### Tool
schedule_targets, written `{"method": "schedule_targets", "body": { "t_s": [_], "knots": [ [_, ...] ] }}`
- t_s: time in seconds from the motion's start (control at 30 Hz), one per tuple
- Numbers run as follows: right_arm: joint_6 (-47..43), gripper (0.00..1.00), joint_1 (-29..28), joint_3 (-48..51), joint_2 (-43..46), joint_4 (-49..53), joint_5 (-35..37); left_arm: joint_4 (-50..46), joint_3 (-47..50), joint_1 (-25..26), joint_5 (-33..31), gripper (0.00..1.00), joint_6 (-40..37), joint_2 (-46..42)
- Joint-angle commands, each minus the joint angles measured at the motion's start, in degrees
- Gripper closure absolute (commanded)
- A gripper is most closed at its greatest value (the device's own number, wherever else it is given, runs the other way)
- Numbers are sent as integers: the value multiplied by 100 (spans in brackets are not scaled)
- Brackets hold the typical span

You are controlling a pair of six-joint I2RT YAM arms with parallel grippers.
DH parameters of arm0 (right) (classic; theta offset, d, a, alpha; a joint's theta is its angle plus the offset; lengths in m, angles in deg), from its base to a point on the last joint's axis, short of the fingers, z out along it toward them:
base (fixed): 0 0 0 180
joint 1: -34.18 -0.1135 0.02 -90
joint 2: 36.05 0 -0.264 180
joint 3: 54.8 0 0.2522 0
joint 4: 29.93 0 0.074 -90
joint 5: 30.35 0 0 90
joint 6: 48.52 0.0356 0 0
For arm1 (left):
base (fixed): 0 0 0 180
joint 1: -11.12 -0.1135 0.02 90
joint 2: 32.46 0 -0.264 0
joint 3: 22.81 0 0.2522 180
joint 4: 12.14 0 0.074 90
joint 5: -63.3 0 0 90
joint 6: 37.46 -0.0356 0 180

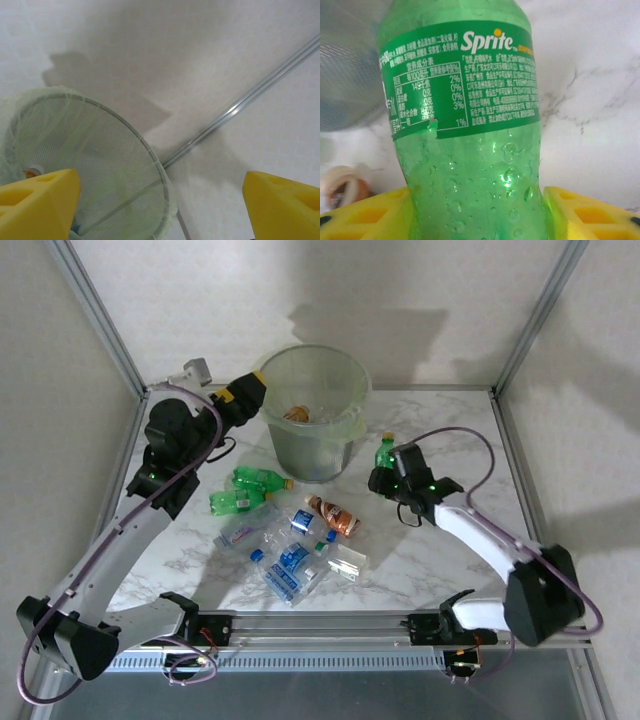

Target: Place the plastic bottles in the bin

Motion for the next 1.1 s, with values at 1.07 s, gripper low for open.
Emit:
{"method": "schedule_targets", "body": {
  "t_s": [1.07],
  "knots": [
    [-1684, 48, -2376, -2346, 208, -204, 107, -1874, -2127, 250, 2960, 25, -625, 1830]
  ]
}}
